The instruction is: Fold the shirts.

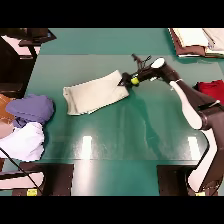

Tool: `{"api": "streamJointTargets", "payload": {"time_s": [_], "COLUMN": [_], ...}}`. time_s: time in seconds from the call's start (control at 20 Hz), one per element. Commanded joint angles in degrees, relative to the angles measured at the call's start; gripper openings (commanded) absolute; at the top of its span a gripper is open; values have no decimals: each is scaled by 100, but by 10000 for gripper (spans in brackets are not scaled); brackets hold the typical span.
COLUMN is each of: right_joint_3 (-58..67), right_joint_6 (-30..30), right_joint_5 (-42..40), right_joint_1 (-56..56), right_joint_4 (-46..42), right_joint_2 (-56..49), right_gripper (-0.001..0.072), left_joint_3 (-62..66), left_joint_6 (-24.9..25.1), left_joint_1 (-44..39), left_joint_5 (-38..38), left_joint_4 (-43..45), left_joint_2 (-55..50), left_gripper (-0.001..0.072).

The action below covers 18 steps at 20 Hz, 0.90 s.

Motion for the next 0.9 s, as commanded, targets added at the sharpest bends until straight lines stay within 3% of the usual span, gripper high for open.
{"api": "streamJointTargets", "payload": {"time_s": [0.0, 0.25, 0.45, 0.85], "right_joint_3": [140, -835, -1550, -1792], "right_joint_6": [118, 516, 518, 492], "right_joint_5": [50, 46, -105, -372], "right_joint_1": [-616, -2337, -3897, -5530], "right_joint_4": [-494, -1554, -1561, -1495], "right_joint_2": [579, 2245, 3209, 3646], "right_gripper": [15, 15, 15, 15], "left_joint_3": [2, 2, 2, 2], "left_joint_6": [111, 192, 186, 33], "left_joint_1": [-570, -1010, -1027, -1027], "left_joint_5": [-2, 0, 24, 42], "left_joint_4": [28, 17, -2, -24], "left_joint_2": [-2, 0, -2, -2], "left_gripper": [22, 23, 23, 23]}}
